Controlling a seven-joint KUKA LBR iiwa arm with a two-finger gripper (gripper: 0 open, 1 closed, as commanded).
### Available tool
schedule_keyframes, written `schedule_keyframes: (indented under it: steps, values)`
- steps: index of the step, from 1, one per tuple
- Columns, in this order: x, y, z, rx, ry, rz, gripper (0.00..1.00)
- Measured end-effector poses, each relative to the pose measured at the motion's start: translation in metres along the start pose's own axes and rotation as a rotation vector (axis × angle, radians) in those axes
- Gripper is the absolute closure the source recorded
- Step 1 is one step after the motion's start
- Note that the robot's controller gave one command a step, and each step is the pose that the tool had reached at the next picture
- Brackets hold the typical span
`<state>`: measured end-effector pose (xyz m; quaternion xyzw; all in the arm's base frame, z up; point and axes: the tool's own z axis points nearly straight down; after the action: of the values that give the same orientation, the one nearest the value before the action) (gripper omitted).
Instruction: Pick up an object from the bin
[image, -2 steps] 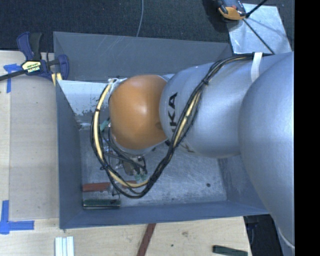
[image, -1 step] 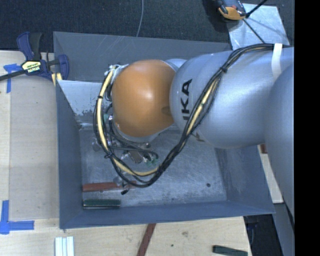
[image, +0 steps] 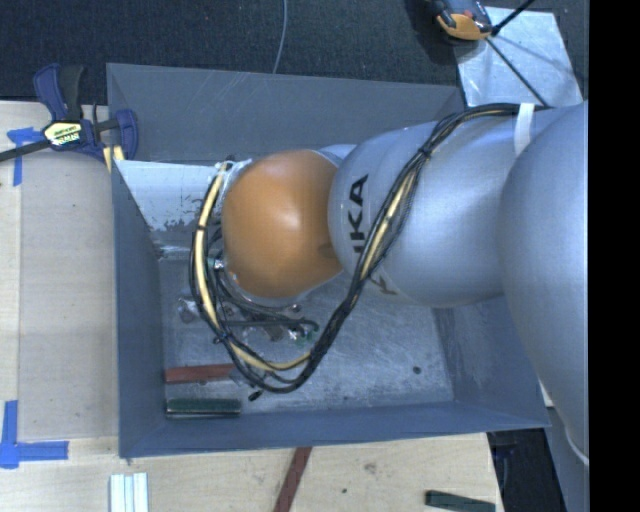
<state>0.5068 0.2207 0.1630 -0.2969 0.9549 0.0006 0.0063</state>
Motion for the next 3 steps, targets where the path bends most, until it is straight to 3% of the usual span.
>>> schedule_keyframes:
  steps: [1, 2, 3]
  values:
    - [0.017, 0.004, 0.091, -0.002, 0.006, -0.031, 1.0]
    - [0.017, 0.004, 0.091, -0.002, 0.006, -0.031, 1.0]
    - [0.015, 0.005, 0.062, -0.003, 0.013, -0.025, 1.0]
